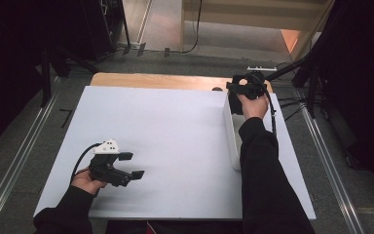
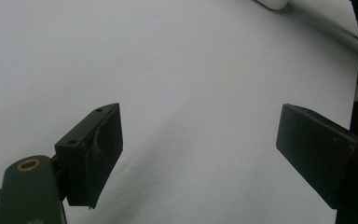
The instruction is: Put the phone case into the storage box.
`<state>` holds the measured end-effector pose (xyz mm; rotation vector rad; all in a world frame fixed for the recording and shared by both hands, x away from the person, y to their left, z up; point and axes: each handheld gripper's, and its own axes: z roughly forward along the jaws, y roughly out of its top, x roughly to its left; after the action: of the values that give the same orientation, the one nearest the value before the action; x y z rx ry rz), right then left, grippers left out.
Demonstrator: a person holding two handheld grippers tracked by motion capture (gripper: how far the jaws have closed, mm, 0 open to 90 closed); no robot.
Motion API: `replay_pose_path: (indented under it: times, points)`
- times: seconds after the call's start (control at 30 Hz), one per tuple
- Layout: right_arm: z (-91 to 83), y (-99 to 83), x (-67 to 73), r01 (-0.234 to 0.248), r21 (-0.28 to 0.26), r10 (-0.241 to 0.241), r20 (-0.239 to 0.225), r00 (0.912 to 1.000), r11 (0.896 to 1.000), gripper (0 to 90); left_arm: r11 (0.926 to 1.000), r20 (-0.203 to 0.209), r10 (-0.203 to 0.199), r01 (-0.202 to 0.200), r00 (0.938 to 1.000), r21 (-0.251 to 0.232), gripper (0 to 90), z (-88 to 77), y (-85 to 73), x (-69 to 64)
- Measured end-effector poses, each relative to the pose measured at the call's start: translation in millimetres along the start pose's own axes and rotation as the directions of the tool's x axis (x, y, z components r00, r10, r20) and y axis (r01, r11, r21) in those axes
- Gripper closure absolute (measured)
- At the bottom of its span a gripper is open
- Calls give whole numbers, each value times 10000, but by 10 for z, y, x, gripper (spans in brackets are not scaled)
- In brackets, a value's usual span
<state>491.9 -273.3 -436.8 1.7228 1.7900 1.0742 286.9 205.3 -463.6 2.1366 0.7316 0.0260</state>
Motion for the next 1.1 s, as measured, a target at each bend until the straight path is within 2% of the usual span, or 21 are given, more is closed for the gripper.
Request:
replay_pose_path:
  times: [0.2, 0.33, 0.53, 1.1]
  points:
    - [-7, 16, -36, -70, 27, 70, -104, 9999, 10000, 0, 10000, -14, 2, -2, 10000, 2, 143, 1, 1, 2]
    - [-31, 60, -28, 44, 41, -44, -59, 10000, 10000, 0, 10000, -19, -5, 5, 10000, 10, 143, 1, 1, 1]
    - [-90, 138, -8, -60, 29, 60, -34, 10000, 10000, 0, 10000, 0, -31, 31, 10000, -35, 143, 2, 0, -6]
    - [-319, 411, 39, 395, -243, -393, 82, 9992, 9989, 0, 10000, 2, -6, 6, 10000, 30, 142, 0, 1, -2]
